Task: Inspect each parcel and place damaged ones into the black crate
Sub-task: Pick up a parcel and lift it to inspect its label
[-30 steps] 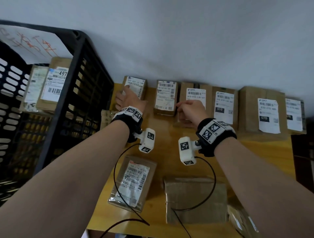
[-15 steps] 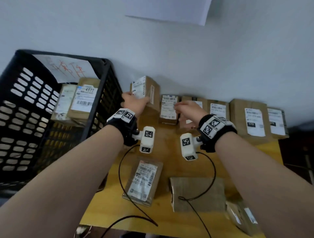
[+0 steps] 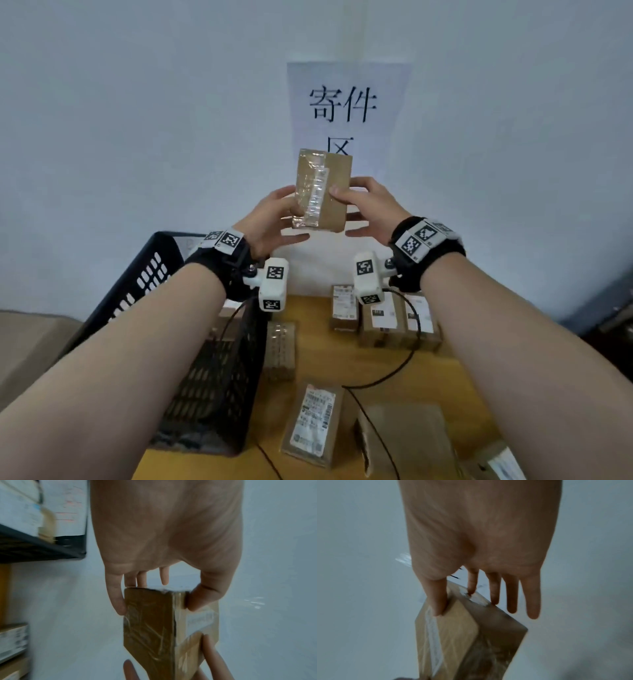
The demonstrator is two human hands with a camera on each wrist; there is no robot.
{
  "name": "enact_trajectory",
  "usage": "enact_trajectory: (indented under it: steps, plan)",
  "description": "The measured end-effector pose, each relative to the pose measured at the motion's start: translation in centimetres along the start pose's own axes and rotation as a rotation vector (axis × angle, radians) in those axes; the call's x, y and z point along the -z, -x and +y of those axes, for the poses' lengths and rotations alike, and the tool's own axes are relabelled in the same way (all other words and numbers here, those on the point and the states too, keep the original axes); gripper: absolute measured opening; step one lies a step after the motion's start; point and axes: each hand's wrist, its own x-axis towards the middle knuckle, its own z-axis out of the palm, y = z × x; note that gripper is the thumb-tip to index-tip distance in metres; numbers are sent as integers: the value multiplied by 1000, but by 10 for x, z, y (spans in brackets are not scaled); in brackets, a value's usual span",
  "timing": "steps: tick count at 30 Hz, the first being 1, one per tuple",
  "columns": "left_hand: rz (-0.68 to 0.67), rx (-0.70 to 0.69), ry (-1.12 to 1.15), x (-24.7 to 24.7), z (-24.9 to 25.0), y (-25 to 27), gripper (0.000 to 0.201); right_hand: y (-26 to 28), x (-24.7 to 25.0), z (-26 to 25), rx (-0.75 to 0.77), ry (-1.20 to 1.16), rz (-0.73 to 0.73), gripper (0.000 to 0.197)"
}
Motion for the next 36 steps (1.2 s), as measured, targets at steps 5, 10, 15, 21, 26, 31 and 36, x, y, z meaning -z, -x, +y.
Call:
enact_trajectory:
  steps: [5,10,15,21,26,31,36]
  plan:
    - [-11,-239,-10,-21,87,31,70,44,6,-85,336,-86,96,47]
    - [14,-461,-70,-47,152,60,64,77,18,-131,560,-207,132,53]
    - [-14,-546,-92,-62,186,75,73,97,28,-161,678,-232,166,62]
    - [-39,-610,-93,-79,207,85,88,106,42,-182,775,-204,182,48]
    - [-85,-674,-128,-85,214,89,70,107,47,-190,838,-144,285,44]
    - [-28,-655,-31,-86,216,89,45,105,53,-193,870,-94,469,39]
    - [61,-683,-102,-87,218,89,13,106,56,-193,857,-184,400,28]
